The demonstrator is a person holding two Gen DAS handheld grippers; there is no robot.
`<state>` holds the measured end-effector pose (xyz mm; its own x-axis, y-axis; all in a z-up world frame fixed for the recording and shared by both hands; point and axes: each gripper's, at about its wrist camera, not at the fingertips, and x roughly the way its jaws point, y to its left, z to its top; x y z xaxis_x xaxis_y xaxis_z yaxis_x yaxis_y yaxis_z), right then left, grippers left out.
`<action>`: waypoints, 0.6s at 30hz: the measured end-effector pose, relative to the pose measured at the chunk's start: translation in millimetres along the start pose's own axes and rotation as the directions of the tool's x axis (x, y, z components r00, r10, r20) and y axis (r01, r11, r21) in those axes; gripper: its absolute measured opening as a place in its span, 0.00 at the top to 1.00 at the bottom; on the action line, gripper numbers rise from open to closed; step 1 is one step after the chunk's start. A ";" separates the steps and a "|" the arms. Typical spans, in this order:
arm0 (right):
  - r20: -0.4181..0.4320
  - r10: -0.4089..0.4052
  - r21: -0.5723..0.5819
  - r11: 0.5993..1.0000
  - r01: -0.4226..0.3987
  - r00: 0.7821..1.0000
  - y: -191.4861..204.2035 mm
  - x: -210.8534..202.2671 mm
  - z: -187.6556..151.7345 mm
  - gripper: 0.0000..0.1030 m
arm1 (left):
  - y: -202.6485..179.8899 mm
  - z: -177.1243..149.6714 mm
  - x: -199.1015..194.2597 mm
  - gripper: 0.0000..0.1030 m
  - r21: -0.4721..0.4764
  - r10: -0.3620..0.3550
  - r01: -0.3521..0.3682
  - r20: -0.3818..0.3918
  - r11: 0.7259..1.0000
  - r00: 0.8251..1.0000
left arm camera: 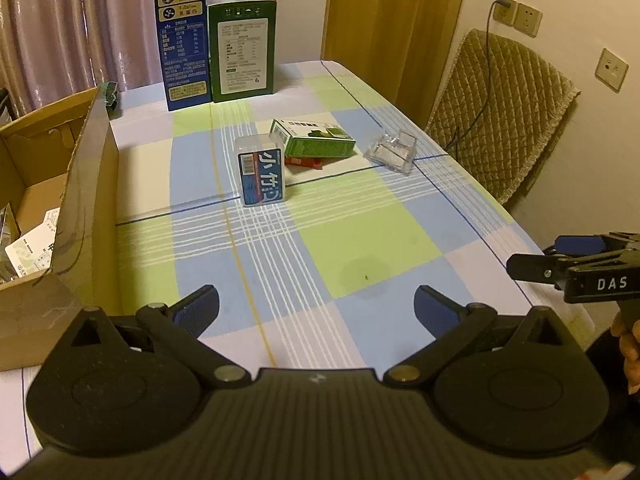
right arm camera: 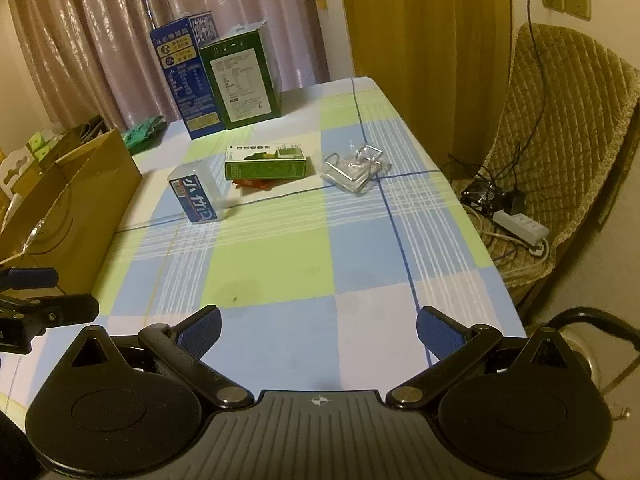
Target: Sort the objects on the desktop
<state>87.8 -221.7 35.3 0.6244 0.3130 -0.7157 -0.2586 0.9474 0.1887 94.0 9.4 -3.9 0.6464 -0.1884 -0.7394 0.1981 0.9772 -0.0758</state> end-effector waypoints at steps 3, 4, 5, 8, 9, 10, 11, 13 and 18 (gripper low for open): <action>-0.007 -0.001 -0.002 1.000 0.001 1.000 -3.2 7.3 7.5 0.02 | 2.0 3.7 9.9 0.01 -0.011 0.010 -0.010 0.000 1.000 1.000; -0.008 -0.002 -0.002 1.000 0.002 1.000 -4.2 10.3 10.4 0.02 | 2.8 4.6 13.1 0.01 -0.015 0.015 -0.015 0.001 1.000 1.000; -0.010 -0.001 -0.002 1.000 0.001 1.000 -5.7 12.8 12.6 0.02 | 3.7 5.5 16.5 0.01 -0.021 0.020 -0.020 0.003 1.000 1.000; -0.030 -0.007 -0.001 1.000 0.007 1.000 -9.2 22.7 18.3 0.02 | 6.9 8.9 28.7 0.01 -0.038 0.034 -0.034 0.010 0.999 0.999; -0.031 -0.005 -0.001 1.000 0.005 1.000 -9.8 25.6 19.8 0.02 | 7.9 10.3 33.6 0.01 -0.044 0.040 -0.040 0.012 0.998 0.999; -0.027 -0.003 0.000 1.000 0.003 1.000 -11.1 28.7 21.3 0.02 | 8.9 11.9 38.7 0.01 -0.050 0.045 -0.045 0.013 0.998 0.999; -0.032 -0.006 0.004 1.000 0.006 0.999 -12.2 32.5 22.8 0.02 | 9.7 13.6 43.9 0.01 -0.054 0.051 -0.051 0.014 0.997 0.999; -0.028 -0.017 0.023 1.000 0.018 0.999 -15.7 40.2 26.4 0.02 | 11.1 18.4 54.5 0.01 -0.062 0.062 -0.061 0.021 0.996 0.998; 0.000 -0.050 0.030 0.998 0.050 0.999 -20.3 63.0 36.6 0.02 | 16.6 31.8 82.8 0.01 -0.078 0.083 -0.079 0.049 0.994 0.995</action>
<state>159.3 -218.7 11.0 0.6367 0.2653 -0.7240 -0.2049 0.9634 0.1728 174.2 7.0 -45.1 0.6958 -0.1114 -0.7096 0.0883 0.9937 -0.0694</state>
